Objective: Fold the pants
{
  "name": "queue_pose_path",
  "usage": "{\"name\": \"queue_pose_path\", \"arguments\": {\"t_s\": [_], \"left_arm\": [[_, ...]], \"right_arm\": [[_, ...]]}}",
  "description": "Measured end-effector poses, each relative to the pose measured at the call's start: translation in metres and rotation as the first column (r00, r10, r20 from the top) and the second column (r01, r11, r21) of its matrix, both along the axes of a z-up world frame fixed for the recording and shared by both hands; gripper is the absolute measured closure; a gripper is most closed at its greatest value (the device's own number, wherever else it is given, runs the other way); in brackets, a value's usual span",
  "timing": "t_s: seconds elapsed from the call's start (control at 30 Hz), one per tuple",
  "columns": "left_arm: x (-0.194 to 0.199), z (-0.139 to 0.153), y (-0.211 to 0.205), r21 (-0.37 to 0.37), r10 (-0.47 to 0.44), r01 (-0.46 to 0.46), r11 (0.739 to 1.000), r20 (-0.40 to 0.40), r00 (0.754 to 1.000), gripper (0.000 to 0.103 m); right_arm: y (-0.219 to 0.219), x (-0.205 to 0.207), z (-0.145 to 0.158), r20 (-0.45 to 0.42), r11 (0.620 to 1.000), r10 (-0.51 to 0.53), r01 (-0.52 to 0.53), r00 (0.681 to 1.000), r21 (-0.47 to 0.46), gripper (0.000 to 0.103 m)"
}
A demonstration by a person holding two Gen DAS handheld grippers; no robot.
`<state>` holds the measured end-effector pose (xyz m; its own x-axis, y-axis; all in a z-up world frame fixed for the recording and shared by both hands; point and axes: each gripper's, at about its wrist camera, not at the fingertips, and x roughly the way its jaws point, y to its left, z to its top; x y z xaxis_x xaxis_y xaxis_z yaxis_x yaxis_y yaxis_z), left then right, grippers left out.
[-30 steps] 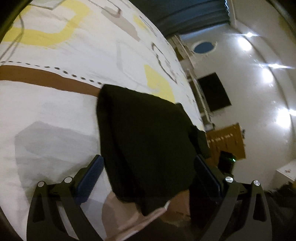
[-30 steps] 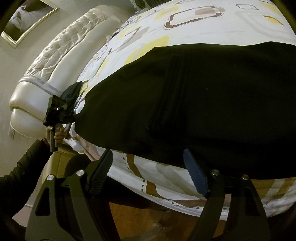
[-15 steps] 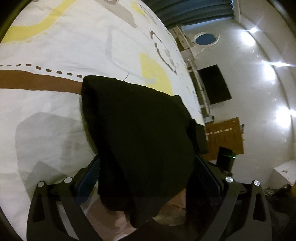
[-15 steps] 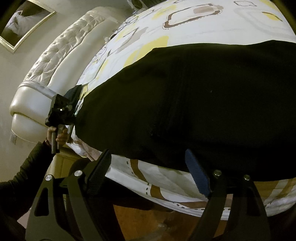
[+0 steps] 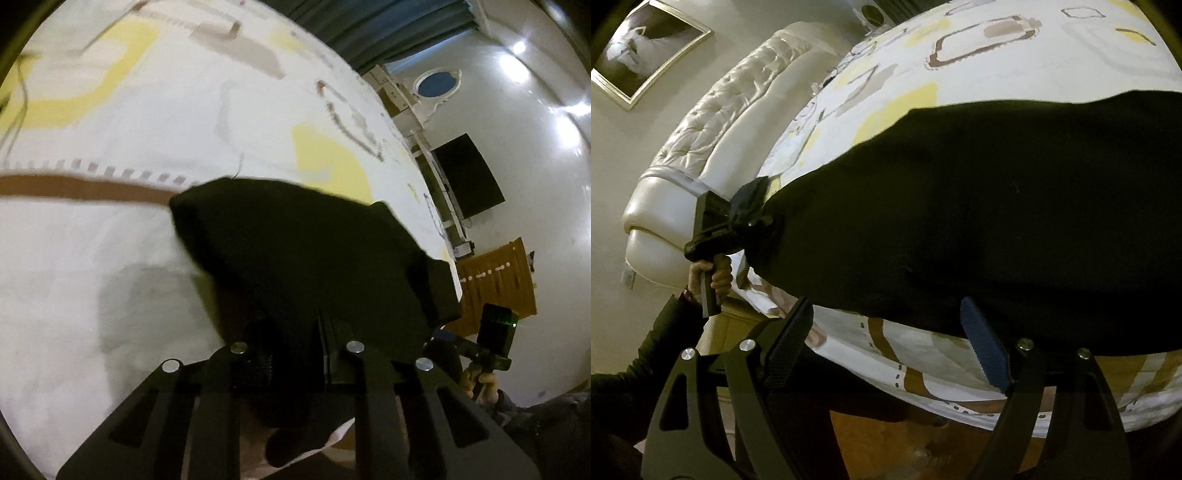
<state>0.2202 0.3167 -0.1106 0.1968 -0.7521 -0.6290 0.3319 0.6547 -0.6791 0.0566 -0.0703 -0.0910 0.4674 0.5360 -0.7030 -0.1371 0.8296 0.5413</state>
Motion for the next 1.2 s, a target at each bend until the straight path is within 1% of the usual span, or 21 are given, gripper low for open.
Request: {"name": "queue_pose_path", "arguments": {"t_s": [0.07,0.1,0.23,0.3,0.37,0.4,0.5,0.57,0.6,0.7,0.9,1.1,1.2], "left_arm": [[-0.003,0.013,-0.007,-0.011,0.011,-0.011,1.0,0.018,1.0,0.085],[-0.006,0.024,-0.013,-0.015,0.02,-0.02,1.0,0.032,0.999,0.085],[-0.012,0.049,-0.035,-0.023,0.027,-0.026,0.999,0.043,0.999,0.085],[-0.016,0.062,-0.055,-0.051,0.006,-0.003,0.999,0.06,0.998,0.085],[-0.021,0.075,-0.077,-0.053,-0.017,0.022,0.998,0.087,0.996,0.085],[-0.024,0.085,-0.092,-0.058,-0.038,0.044,0.997,0.107,0.994,0.085],[-0.028,0.104,-0.133,-0.079,-0.079,0.09,0.993,0.136,0.988,0.085],[-0.03,0.109,-0.152,-0.092,-0.103,0.117,0.989,0.142,0.985,0.085],[-0.031,0.111,-0.17,-0.096,-0.125,0.14,0.985,0.145,0.982,0.085],[-0.034,0.112,-0.205,-0.091,-0.17,0.184,0.979,0.142,0.975,0.085],[-0.046,0.101,-0.274,-0.071,-0.258,0.268,0.961,0.126,0.958,0.085],[-0.055,0.089,-0.315,-0.035,-0.308,0.313,0.949,0.107,0.945,0.085],[-0.054,0.082,-0.331,-0.037,-0.316,0.32,0.947,0.087,0.945,0.085]], "right_arm": [[-0.001,-0.002,0.005,0.015,1.0,0.0,0.0,1.0,0.003,0.02],[-0.002,-0.002,0.007,0.023,1.0,-0.002,0.002,1.0,0.006,0.02],[-0.011,-0.006,0.016,0.049,1.0,-0.017,0.016,0.999,0.021,0.02],[-0.018,-0.009,0.021,0.062,0.999,-0.03,0.028,0.998,0.029,0.02],[-0.025,-0.013,0.025,0.077,0.998,-0.045,0.043,0.996,0.037,0.02],[-0.029,-0.014,0.026,0.082,0.998,-0.053,0.05,0.995,0.042,0.02],[-0.042,-0.019,0.03,0.096,0.995,-0.08,0.075,0.992,0.059,0.02],[-0.05,-0.023,0.032,0.105,0.993,-0.096,0.089,0.99,0.072,0.02],[-0.055,-0.026,0.034,0.113,0.993,-0.107,0.1,0.988,0.066,0.02],[-0.068,-0.03,0.038,0.125,0.989,-0.133,0.124,0.983,0.081,0.02],[-0.097,-0.044,0.043,0.137,0.976,-0.197,0.181,0.971,0.117,0.02],[-0.113,-0.052,0.039,0.13,0.966,-0.234,0.215,0.963,0.143,0.02],[-0.118,-0.055,0.039,0.13,0.963,-0.243,0.223,0.961,0.151,0.02]]}}
